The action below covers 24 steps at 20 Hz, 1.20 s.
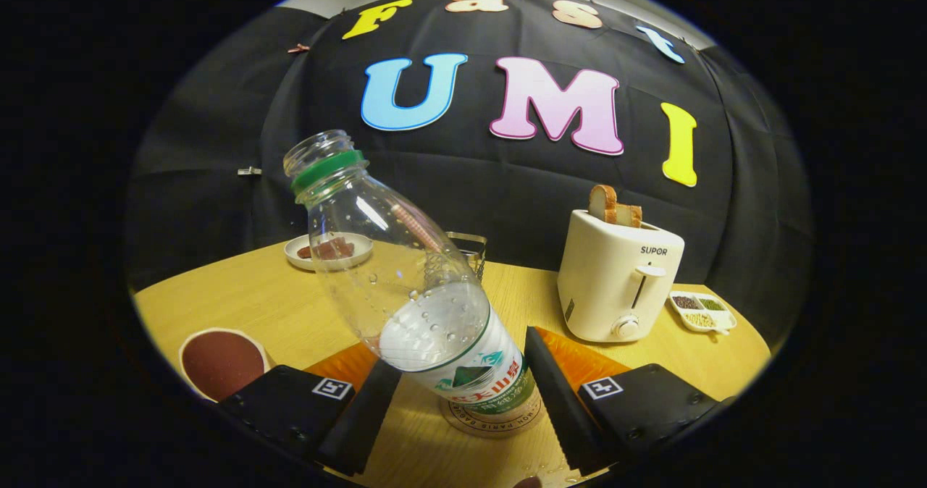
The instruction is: Take the bottle from table, then pour the juice into the cup, finally place the bottle on the coaster
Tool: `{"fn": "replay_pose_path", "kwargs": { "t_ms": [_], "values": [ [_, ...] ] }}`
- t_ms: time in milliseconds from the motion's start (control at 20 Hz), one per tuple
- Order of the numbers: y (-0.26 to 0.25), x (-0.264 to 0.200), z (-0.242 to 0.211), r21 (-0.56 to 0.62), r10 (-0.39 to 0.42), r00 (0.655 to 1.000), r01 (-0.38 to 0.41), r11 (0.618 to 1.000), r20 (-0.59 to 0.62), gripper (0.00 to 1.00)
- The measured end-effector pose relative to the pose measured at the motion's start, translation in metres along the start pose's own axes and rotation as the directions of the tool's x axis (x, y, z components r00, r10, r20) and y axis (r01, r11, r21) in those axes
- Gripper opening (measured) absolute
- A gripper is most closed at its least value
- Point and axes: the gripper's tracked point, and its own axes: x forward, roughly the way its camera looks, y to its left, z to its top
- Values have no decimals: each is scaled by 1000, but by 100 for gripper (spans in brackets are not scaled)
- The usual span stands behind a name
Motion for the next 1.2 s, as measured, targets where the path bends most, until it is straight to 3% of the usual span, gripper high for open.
{"fn": "replay_pose_path", "kwargs": {
  "t_ms": [250,400,900,1200],
  "values": [
    [-19,7,-2,199,-36,997,48,979,-61,98],
    [-21,7,-3,234,-25,997,40,971,-69,94],
    [-22,15,-6,232,-1,995,23,973,-97,98],
    [-34,26,-13,355,28,986,32,934,-164,96]
  ]
}}
